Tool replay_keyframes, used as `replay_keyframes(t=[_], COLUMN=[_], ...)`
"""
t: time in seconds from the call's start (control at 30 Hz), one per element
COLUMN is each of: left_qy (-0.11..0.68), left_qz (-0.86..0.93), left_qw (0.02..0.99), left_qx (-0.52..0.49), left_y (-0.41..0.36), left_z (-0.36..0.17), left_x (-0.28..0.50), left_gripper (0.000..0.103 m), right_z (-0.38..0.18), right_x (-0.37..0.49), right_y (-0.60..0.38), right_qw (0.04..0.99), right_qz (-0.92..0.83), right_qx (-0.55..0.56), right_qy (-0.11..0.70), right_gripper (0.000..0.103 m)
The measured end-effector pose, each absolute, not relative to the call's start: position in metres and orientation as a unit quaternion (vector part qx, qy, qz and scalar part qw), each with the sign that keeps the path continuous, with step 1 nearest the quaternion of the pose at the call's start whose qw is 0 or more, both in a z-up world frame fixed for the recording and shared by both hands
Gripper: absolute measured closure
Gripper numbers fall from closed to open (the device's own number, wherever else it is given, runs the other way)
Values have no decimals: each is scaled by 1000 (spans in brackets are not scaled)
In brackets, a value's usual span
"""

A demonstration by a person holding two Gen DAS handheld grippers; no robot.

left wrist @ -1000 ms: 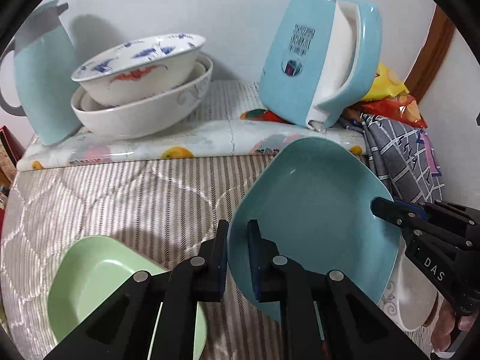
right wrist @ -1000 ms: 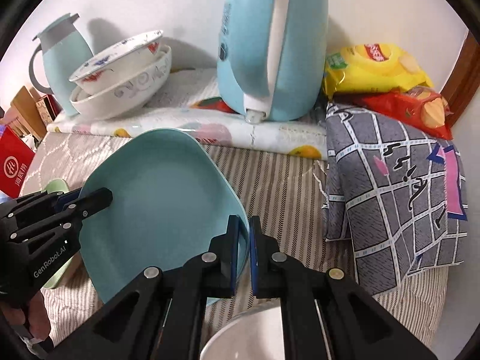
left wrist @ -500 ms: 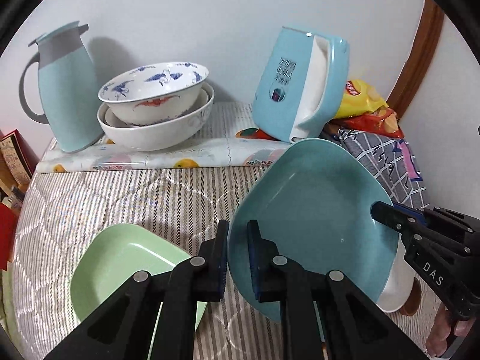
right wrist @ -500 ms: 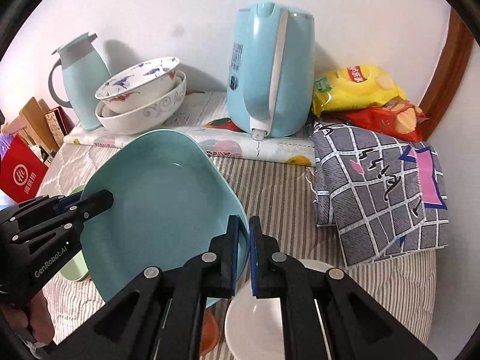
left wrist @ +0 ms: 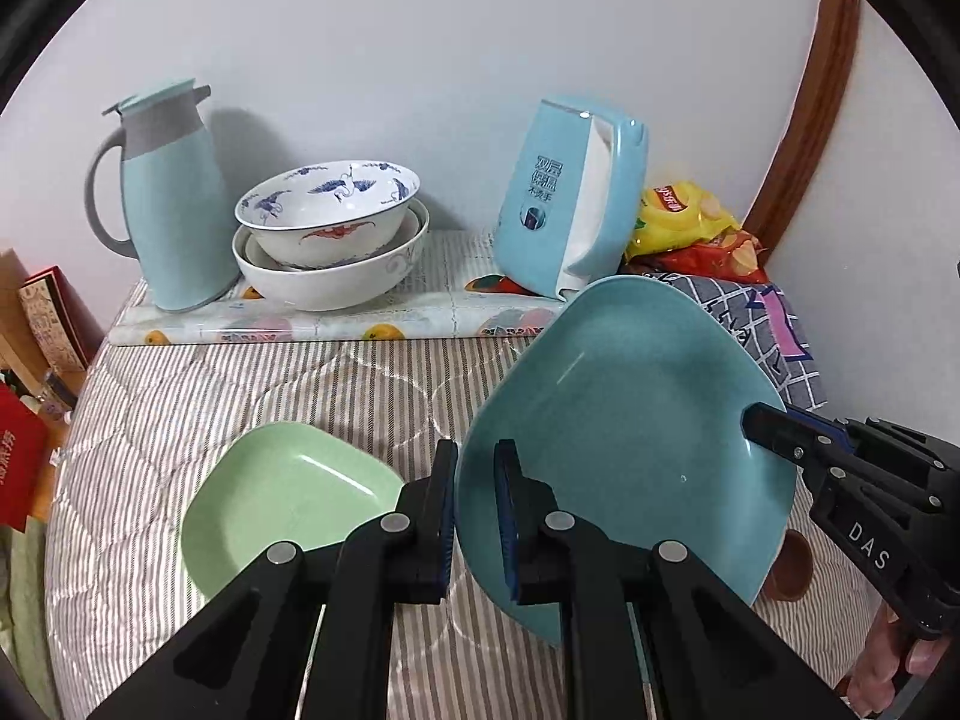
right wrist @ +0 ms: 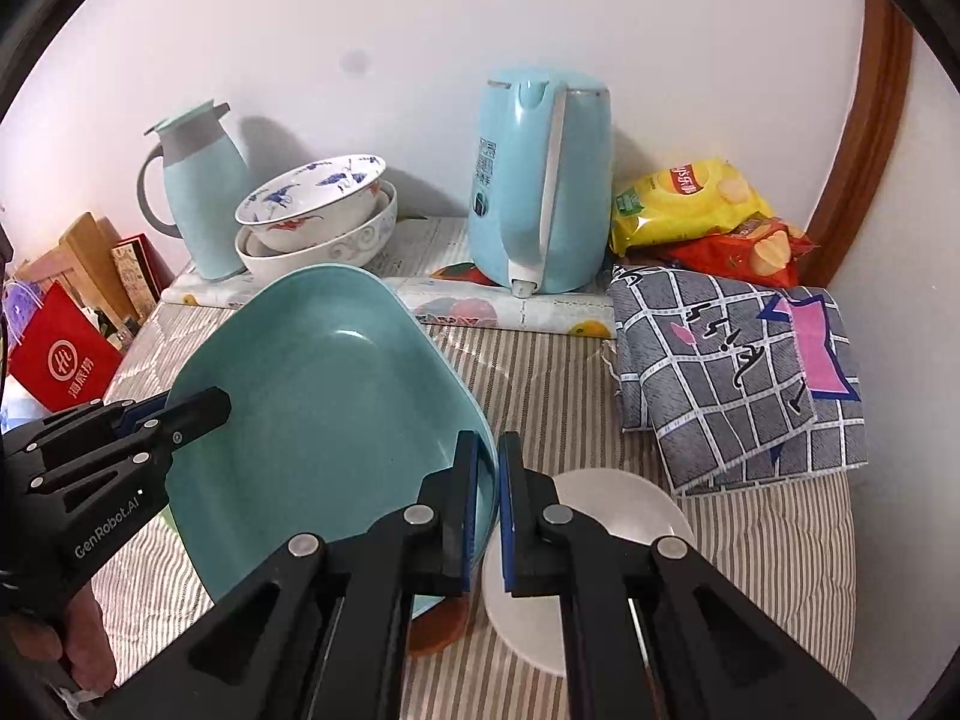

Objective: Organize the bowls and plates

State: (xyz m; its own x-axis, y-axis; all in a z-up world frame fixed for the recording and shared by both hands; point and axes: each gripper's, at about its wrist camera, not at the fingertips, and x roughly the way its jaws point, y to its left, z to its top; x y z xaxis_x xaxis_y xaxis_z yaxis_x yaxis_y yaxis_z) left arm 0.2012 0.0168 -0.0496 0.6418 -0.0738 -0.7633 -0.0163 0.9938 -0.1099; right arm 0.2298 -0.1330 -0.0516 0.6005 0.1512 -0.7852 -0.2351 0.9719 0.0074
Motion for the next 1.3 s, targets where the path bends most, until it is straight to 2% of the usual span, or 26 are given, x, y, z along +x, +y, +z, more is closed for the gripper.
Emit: replay_keyframes(t=[0.63,1.3], left_qy=[404,408], left_qz=[-21,21], left_qw=[913,909], left_qx=[-57,-79], left_y=[32,100], left_z=[-33,-42], left_x=[157,150], left_gripper=[90,91], right_z=[-29,-42], right_x=[179,187], right_y=[-121,-52], right_qw=[904,896], right_qz=[106,146], right_qx=[-47,-58], right_qy=[411,415], right_gripper=[96,96])
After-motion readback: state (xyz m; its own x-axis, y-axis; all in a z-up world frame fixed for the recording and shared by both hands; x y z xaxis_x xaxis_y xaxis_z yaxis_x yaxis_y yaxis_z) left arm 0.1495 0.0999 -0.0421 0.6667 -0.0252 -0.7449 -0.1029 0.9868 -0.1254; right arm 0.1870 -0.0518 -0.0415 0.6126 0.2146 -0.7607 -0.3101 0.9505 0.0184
